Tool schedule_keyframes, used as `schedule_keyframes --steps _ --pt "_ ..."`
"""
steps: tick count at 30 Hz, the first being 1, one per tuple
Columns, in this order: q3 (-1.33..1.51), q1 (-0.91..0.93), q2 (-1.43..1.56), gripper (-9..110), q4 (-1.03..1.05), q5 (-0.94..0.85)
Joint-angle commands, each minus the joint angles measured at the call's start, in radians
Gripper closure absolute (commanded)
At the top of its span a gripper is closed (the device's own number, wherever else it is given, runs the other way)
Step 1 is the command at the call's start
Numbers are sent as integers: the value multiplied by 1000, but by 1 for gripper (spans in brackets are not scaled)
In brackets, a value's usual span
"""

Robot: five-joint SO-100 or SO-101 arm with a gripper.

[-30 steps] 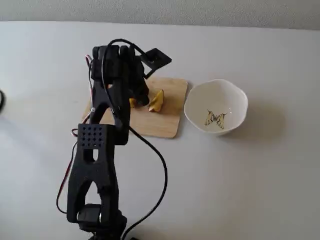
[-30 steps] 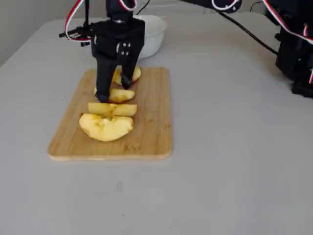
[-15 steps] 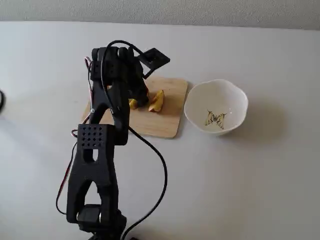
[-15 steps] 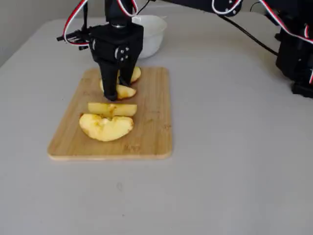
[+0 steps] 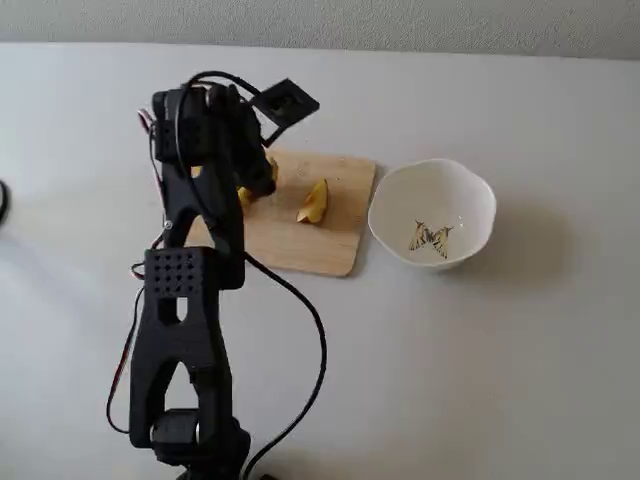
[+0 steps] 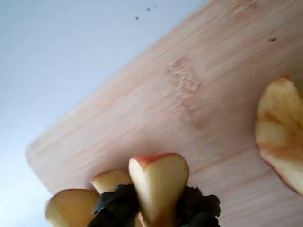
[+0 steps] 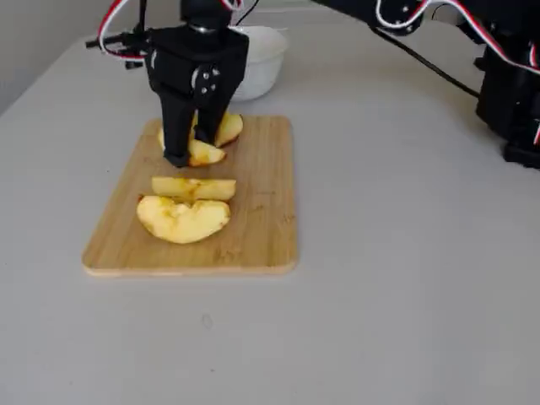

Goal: Pick up the second from the right apple slice from the cutting board and place it into the bowl

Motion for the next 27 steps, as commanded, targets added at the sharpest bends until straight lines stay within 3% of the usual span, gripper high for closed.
schedule_keyframes --steps 1,18,27 --pt "-100 17 133 101 12 100" --pt "-100 657 387 101 60 561" --pt "-89 732 357 101 64 663"
